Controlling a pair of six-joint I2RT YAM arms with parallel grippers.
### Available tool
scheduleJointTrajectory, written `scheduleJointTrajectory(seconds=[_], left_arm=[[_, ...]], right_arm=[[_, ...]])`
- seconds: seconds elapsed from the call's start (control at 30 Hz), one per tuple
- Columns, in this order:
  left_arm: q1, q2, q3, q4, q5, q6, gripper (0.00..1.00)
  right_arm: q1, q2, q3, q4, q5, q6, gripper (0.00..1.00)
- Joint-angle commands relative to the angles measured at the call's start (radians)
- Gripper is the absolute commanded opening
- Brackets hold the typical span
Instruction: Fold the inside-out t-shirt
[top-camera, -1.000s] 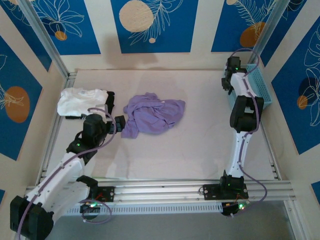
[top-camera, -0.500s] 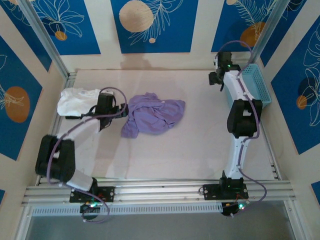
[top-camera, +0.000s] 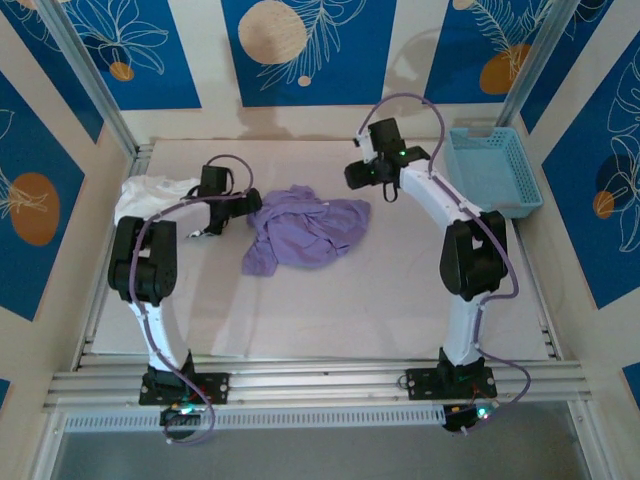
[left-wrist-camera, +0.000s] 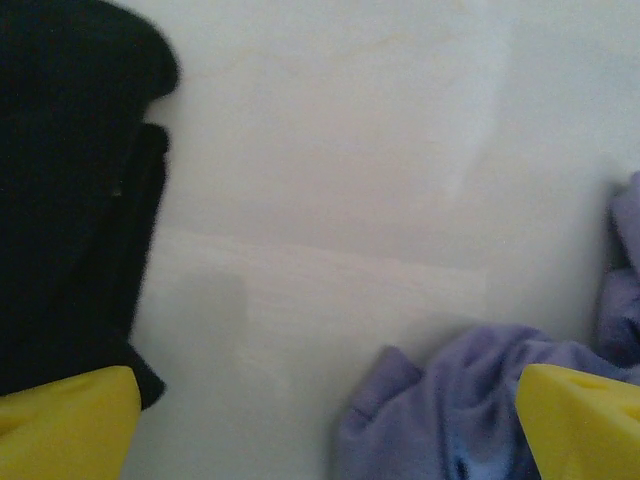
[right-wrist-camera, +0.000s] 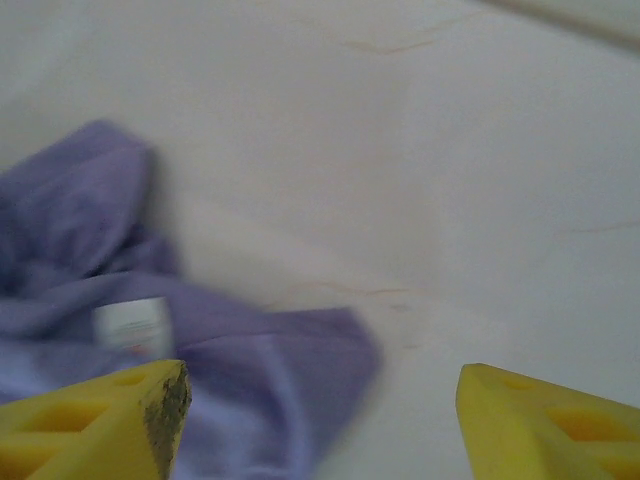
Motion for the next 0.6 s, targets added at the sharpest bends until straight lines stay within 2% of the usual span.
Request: scheduleJointTrajectory(seconds=[0.0, 0.1, 0.23, 0.57], left_arm=[[0.06, 0.037, 0.032, -0.061, 0.002, -0.029, 0.96], [0.102, 0.054, 0.037, -0.072, 0.011, -0.035, 0.96], [0.146, 0.069, 0.038, -0.047, 0.081, -0.07, 0.95], [0.227, 0.078, 0.112, -0.1, 0.069, -0.056, 0.95]], right_arm=[[0.035, -0.076, -0.075, 0.09, -0.171, 0.079, 0.72], [0.06, -0.081, -0.101, 0.096, -0.165, 0.092, 0.72], [0.068, -0.07, -0.1, 0.073, -0.154, 0.099, 0.72], [0.073, -0.107, -0.177, 0.07, -0.126, 0.114, 0.72]])
